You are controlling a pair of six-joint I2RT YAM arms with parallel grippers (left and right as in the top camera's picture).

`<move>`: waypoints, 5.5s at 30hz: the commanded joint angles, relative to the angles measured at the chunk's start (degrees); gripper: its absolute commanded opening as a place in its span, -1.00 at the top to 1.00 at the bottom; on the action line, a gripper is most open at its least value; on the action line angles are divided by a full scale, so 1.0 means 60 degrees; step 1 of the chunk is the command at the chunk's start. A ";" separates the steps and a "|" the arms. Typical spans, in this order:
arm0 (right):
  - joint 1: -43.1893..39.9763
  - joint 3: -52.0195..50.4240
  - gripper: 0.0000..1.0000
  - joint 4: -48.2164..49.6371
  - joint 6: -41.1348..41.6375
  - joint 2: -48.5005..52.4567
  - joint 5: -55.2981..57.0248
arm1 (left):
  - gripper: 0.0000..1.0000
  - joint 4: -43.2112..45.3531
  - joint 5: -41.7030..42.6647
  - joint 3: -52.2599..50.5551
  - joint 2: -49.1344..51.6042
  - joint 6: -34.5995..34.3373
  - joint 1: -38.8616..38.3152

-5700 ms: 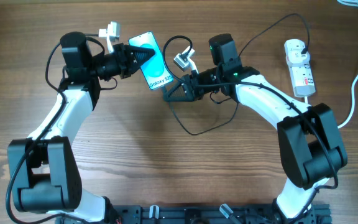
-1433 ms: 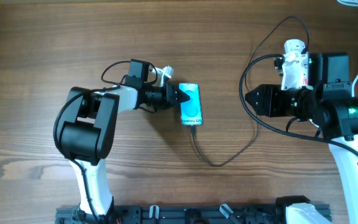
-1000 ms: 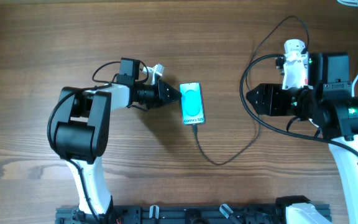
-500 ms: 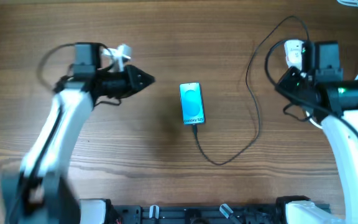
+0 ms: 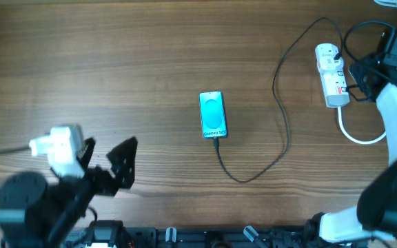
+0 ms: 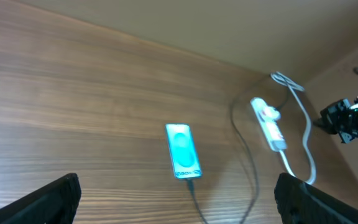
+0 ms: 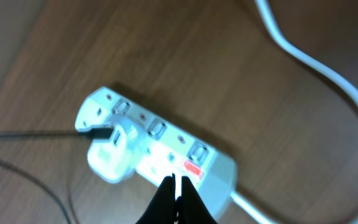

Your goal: Plug charger to phone and switch on socket

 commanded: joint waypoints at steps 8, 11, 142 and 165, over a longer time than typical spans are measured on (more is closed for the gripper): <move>0.0007 0.0058 0.91 0.3034 -0.1373 0.2754 -0.1184 | -1.00 -0.3162 -0.1993 0.0018 -0.0863 0.0015 0.0018; 0.0058 0.0058 0.91 0.3413 -0.1424 0.2973 -0.1220 | -1.00 -0.3166 -0.1993 0.0018 -0.0867 0.0018 0.0018; 0.3446 -0.0124 -0.99 -0.5078 -0.3417 -0.9409 -0.0506 | -1.00 0.8364 -0.2339 -1.0196 -0.3417 -0.0772 0.0018; 0.3351 -1.1577 -0.99 0.6145 -0.3796 -1.5850 -0.1614 | -1.00 0.8364 -0.2342 -1.0196 -0.3417 -0.0772 0.0018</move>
